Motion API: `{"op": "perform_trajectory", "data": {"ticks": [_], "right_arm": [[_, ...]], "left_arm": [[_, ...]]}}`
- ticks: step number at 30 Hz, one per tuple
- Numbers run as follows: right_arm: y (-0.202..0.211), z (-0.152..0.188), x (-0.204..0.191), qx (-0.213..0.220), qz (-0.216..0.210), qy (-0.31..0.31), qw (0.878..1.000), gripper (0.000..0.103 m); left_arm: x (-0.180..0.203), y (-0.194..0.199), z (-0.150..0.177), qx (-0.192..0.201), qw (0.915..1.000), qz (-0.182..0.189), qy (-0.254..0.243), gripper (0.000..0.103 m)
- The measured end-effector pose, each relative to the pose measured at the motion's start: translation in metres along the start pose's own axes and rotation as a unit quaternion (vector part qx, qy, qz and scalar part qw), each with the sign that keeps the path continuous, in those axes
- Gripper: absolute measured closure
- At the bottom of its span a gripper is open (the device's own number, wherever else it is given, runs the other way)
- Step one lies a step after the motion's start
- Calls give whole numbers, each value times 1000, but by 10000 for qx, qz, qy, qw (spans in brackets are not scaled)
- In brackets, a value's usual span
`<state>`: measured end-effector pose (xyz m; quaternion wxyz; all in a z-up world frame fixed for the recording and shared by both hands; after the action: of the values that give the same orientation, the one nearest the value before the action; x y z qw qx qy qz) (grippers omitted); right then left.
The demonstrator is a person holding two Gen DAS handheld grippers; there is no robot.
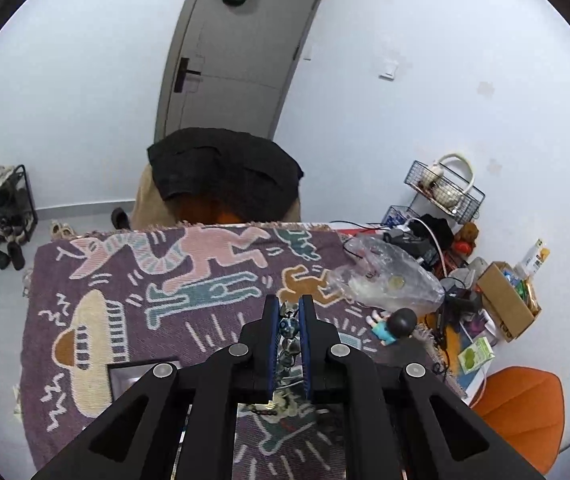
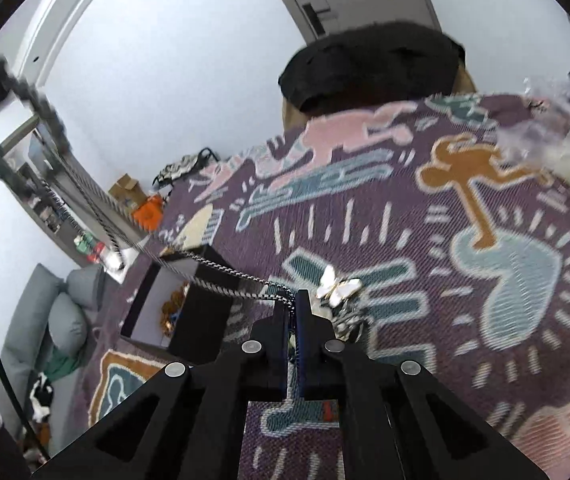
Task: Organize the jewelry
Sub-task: 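Carry the held jewelry into the black box and open both tools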
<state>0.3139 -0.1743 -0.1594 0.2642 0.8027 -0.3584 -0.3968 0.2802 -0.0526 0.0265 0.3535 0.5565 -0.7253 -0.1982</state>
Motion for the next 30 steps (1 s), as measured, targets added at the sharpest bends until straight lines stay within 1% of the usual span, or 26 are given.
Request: {"op": "perform_trajectory", "data": {"ticks": [6, 13, 17, 20, 30], "right_arm": [[41, -22, -4, 397, 54, 50, 9992, 99], [86, -48, -26, 783, 87, 312, 9964, 99], [99, -58, -40, 883, 107, 454, 9950, 99], [106, -65, -51, 913, 44, 556, 9943, 99], [121, -80, -103, 998, -107, 953, 9904, 99]], "left_arm": [[-29, 11, -1, 82, 9997, -129, 194, 93], [-62, 23, 2, 163, 9987, -283, 400, 93], [-78, 24, 7, 134, 9982, -338, 487, 93], [-91, 21, 16, 62, 9978, -377, 546, 93], [-128, -9, 51, -318, 9952, -485, 793, 93]]}}
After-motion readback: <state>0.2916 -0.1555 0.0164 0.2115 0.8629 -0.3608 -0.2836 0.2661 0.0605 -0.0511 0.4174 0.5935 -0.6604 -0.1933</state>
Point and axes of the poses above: each gripper's, at about its wrist camera, not at the fingertips, and y roughly against the way its jaws point, x to its right, z to its underside, the point moved 8 cm from there along -y, roughly the way its jaws point, and after that the axes turned 9 degrees about -x, right-handed, at the moved point
